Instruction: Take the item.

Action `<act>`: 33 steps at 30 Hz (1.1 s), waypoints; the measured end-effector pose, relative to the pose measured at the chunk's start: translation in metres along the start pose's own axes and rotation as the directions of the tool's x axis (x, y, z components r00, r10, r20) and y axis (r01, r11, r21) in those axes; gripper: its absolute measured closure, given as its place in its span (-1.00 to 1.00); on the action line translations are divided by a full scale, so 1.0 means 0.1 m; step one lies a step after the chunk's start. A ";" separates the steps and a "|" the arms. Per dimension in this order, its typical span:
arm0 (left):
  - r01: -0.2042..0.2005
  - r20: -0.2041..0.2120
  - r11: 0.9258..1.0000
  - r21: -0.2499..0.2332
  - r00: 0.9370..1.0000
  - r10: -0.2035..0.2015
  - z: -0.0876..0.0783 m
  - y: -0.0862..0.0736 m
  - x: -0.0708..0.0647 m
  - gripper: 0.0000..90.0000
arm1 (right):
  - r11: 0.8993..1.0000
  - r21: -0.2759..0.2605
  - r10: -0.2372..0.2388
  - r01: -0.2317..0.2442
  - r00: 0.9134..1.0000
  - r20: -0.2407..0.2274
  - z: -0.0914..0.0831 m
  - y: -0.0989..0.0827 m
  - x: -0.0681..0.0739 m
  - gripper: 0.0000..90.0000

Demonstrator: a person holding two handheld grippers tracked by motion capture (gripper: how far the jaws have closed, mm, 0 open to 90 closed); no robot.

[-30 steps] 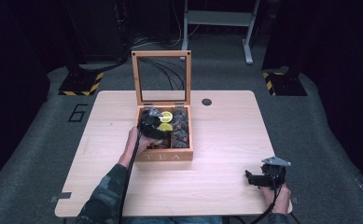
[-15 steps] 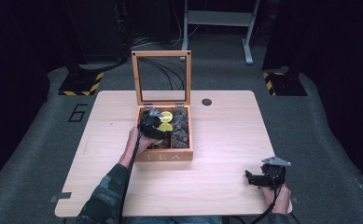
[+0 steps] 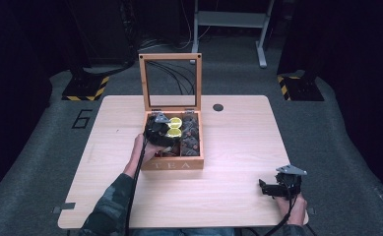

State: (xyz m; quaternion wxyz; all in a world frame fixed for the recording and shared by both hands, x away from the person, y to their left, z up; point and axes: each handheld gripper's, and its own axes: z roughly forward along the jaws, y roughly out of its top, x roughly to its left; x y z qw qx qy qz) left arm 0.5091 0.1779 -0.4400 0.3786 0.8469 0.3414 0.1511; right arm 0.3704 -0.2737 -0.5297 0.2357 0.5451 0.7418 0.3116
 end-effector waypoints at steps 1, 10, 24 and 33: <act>-0.002 0.002 1.000 -0.007 1.000 0.002 -0.01 0.00 -0.01 -0.18 | 1.000 0.000 0.000 0.000 1.000 0.000 0.00 0.00 0.00 -1.00; -0.016 -0.007 0.999 -0.032 1.000 0.016 -0.15 0.03 -0.05 -0.18 | 1.000 0.000 0.002 -0.002 1.000 0.000 0.00 0.00 0.00 -1.00; -0.033 -0.028 0.997 -0.076 0.999 0.031 -0.45 0.01 -0.10 -0.18 | 1.000 0.001 0.002 -0.002 1.000 0.000 0.00 0.00 0.00 -1.00; -0.047 -0.052 0.996 -0.077 0.998 0.043 -0.59 -0.09 -0.09 -0.18 | 1.000 -0.002 0.004 -0.004 1.000 -0.001 0.01 0.00 -0.01 -1.00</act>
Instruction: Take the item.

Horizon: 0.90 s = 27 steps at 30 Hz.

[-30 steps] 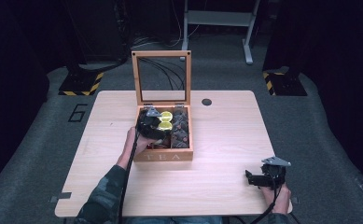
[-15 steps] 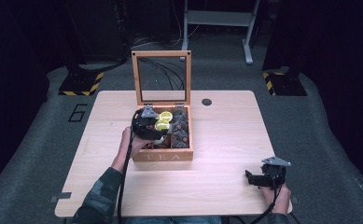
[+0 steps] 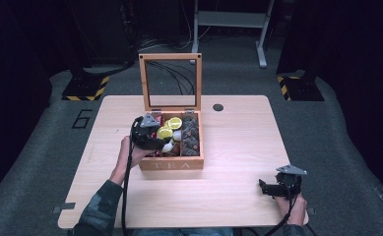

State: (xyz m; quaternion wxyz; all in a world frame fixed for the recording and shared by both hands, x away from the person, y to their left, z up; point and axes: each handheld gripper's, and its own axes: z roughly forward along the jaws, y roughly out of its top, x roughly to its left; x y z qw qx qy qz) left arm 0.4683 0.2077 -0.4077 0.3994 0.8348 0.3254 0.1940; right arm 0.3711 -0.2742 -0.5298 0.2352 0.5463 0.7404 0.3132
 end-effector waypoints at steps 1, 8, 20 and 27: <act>0.000 0.000 1.000 0.000 1.000 0.000 0.00 0.00 0.00 -0.18 | 1.000 0.000 0.000 0.000 1.000 0.000 0.00 0.00 0.00 -1.00; 0.015 -0.019 1.000 -0.018 1.000 -0.016 -0.12 -0.08 0.04 -0.18 | 1.000 0.000 0.000 0.000 1.000 0.000 0.00 0.00 0.00 -1.00; 0.009 -0.059 0.999 -0.053 0.998 -0.012 -0.42 -0.17 0.07 -0.18 | 1.000 0.000 0.000 0.000 1.000 -0.002 0.00 0.00 0.00 -1.00; 0.015 -0.091 0.997 -0.071 0.996 -0.021 -0.59 -0.24 0.10 -0.18 | 1.000 -0.001 0.003 -0.003 1.000 -0.001 0.00 0.00 0.00 -1.00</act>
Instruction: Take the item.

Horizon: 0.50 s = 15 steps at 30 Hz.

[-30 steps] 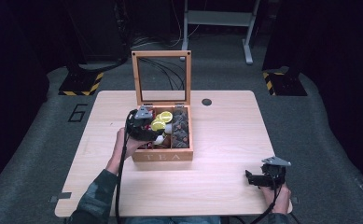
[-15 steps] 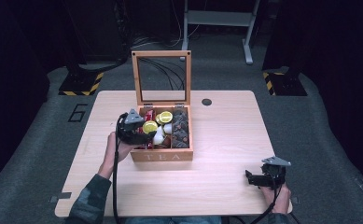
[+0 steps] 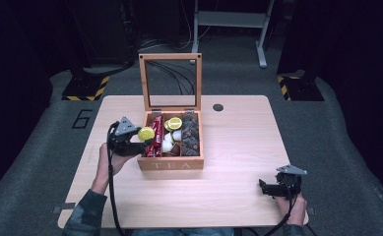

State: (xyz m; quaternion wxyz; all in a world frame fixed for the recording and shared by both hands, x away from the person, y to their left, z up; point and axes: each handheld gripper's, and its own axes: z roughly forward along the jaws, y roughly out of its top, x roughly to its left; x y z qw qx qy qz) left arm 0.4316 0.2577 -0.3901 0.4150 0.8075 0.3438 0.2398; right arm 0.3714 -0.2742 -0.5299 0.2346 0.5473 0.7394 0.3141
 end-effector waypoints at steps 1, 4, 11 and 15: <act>0.001 -0.011 1.000 -0.004 1.000 -0.001 -0.05 -0.02 0.02 -0.18 | 1.000 0.000 0.000 0.000 1.000 0.000 0.00 0.00 0.00 -1.00; 0.006 -0.019 1.000 -0.007 1.000 -0.006 -0.10 -0.05 0.04 -0.18 | 1.000 0.000 0.000 0.000 1.000 0.000 0.00 0.00 0.00 -1.00; 0.032 -0.053 0.999 -0.018 0.998 -0.033 -0.26 -0.16 0.13 -0.18 | 1.000 0.000 0.002 -0.002 1.000 0.001 0.00 0.00 0.00 -1.00; 0.051 -0.074 0.998 -0.020 0.996 -0.052 -0.33 -0.24 0.17 -0.18 | 1.000 0.000 0.001 -0.001 1.000 0.001 0.00 0.00 0.00 -1.00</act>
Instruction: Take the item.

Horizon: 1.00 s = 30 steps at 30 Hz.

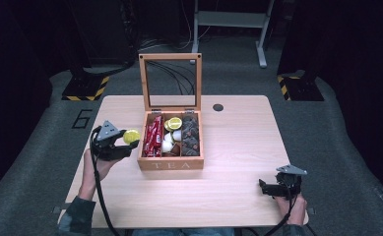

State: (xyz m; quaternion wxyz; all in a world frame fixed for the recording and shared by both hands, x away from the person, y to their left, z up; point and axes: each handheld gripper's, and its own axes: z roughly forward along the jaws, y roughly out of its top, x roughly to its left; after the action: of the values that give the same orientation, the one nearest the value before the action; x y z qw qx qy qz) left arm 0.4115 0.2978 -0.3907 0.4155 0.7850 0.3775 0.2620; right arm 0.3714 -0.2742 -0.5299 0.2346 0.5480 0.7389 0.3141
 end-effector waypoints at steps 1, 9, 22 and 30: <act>0.005 -0.001 1.000 -0.001 1.000 -0.005 -0.01 -0.02 0.02 -0.18 | 1.000 0.000 0.000 0.000 1.000 0.000 0.00 0.00 0.00 -1.00; 0.044 -0.039 0.999 -0.004 0.998 -0.045 -0.10 -0.19 0.11 -0.18 | 1.000 -0.002 0.007 -0.007 1.000 0.002 0.00 0.00 0.00 -1.00; 0.117 -0.094 0.993 0.013 0.989 -0.116 -0.16 -0.49 0.24 -0.18 | 1.000 -0.003 0.007 -0.007 1.000 0.003 0.00 0.00 0.00 -1.00; 0.167 -0.131 0.986 0.030 0.978 -0.161 -0.15 -0.71 0.35 -0.18 | 1.000 -0.002 0.007 -0.007 1.000 0.003 0.00 0.00 0.00 -1.00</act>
State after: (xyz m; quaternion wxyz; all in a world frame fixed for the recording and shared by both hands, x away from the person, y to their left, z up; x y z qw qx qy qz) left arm 0.3942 0.3589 -0.4397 0.3944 0.7410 0.4722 0.2692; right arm 0.3714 -0.2737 -0.5300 0.2350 0.5508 0.7362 0.3151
